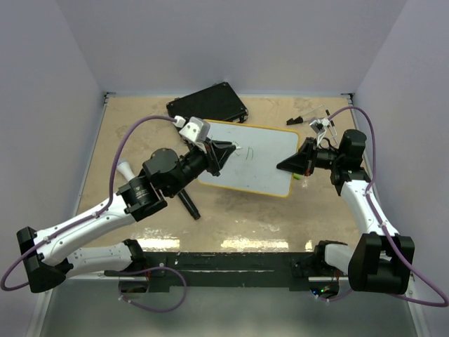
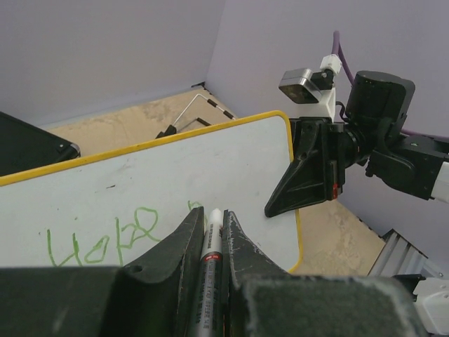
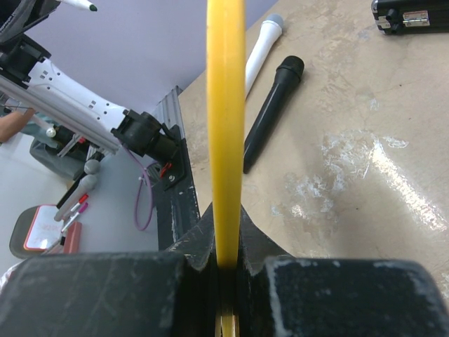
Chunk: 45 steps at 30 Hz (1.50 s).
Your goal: Write a sentence on the whiteboard
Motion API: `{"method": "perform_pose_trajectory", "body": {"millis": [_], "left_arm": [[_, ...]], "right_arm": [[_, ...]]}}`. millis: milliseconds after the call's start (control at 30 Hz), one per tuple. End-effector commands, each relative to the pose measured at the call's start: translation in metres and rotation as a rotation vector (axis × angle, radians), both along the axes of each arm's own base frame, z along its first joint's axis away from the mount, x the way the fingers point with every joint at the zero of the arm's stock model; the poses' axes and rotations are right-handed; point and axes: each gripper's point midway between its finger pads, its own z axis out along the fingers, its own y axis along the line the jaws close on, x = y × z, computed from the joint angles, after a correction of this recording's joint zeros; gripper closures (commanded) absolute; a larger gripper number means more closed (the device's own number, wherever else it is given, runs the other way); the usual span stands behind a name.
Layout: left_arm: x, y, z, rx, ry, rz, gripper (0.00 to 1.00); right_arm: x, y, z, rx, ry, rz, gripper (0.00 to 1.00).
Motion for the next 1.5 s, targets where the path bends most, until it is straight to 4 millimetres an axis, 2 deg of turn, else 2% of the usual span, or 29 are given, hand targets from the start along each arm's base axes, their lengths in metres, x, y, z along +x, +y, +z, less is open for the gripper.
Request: {"method": "perform_pose_trajectory", "body": {"millis": [0,300,800,1233,1467], "left_arm": [[0.0,0.014,0.005,-0.072,-0.014,0.041,1.0],[0.005,0.022,0.004,-0.118,-0.024,0.092,1.0],[0.01,0.0,-0.006,-0.109,-0.016,0.049,1.0],[0.019,-0.023,0.007,-0.094,-0.02,0.011,1.0],[0.027,-0.039,0.0,-0.044,0.0,-0.014,1.0]], "right_arm": [[-0.004,0.0,0.022,0.0,-0.112,0.037,1.0],[-0.003,0.0,0.022,-0.001,-0.116,0.04,1.0],[-0.004,0.0,0.024,-0.002,-0.124,0.04,1.0],[-0.003,0.0,0.023,-0.002,-0.116,0.038,1.0],[-0.003,0.0,0.024,-0.002,-0.118,0.037,1.0]]}}
